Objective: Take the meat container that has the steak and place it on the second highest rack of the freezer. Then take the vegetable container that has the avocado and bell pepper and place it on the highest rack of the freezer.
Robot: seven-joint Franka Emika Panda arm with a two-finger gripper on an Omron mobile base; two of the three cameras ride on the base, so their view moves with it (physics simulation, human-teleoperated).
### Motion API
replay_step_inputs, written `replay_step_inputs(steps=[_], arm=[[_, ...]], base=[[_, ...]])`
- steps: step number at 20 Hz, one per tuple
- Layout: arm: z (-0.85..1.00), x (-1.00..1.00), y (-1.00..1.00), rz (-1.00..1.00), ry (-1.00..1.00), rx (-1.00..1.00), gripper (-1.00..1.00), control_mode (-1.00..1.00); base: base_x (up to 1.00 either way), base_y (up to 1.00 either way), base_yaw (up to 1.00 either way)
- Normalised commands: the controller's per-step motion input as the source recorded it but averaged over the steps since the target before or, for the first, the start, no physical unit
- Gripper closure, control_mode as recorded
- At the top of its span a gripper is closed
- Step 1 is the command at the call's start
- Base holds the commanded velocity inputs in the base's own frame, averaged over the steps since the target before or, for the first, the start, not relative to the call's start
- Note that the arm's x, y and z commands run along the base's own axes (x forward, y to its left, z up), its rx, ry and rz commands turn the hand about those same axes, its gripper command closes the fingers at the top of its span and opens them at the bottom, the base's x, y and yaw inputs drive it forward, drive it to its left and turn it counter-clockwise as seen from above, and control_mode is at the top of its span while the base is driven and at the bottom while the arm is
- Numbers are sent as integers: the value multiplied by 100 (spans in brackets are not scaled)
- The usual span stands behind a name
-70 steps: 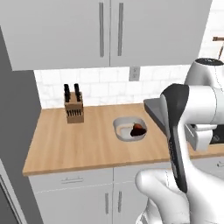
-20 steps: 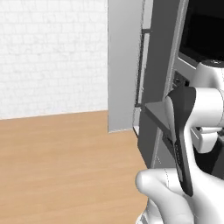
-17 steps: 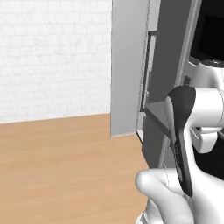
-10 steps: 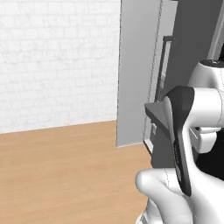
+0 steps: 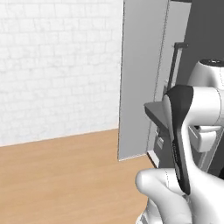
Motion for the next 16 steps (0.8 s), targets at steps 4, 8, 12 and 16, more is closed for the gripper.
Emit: replay_step_inputs(steps=[4, 8, 12, 16], arm=[[0, 0, 0, 0, 0, 0, 100, 100], [0, 0, 0, 0, 0, 0, 100, 100], [0, 0, 0, 0, 0, 0, 100, 100], [0, 0, 0, 0, 0, 0, 100, 100]], base=[[28, 14, -32], [33, 43, -44], [66, 72, -41], [67, 78, -38]])
